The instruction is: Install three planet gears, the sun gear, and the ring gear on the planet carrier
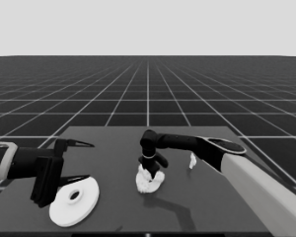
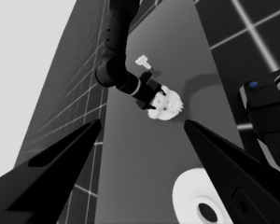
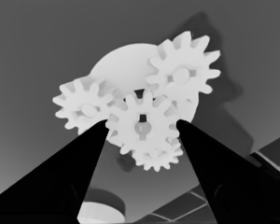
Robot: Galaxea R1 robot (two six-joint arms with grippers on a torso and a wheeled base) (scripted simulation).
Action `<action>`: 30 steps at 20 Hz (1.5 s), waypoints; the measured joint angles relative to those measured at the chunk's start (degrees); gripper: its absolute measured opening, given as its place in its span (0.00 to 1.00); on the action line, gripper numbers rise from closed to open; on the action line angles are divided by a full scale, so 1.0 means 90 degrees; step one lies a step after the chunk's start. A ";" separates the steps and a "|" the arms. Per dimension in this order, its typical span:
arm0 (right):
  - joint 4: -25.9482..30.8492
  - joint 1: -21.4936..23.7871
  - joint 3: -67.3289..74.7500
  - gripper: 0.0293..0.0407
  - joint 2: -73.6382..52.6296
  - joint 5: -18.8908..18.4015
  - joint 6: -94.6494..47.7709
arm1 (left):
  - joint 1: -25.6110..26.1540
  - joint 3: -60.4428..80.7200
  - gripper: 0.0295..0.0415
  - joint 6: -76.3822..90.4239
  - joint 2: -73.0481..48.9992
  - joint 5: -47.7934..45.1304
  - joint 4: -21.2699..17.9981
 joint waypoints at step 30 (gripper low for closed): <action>0.1893 0.2055 0.0711 0.81 -0.0159 -0.0504 -0.4636 | 0.0000 0.0000 0.75 0.0000 0.0000 0.0000 0.0000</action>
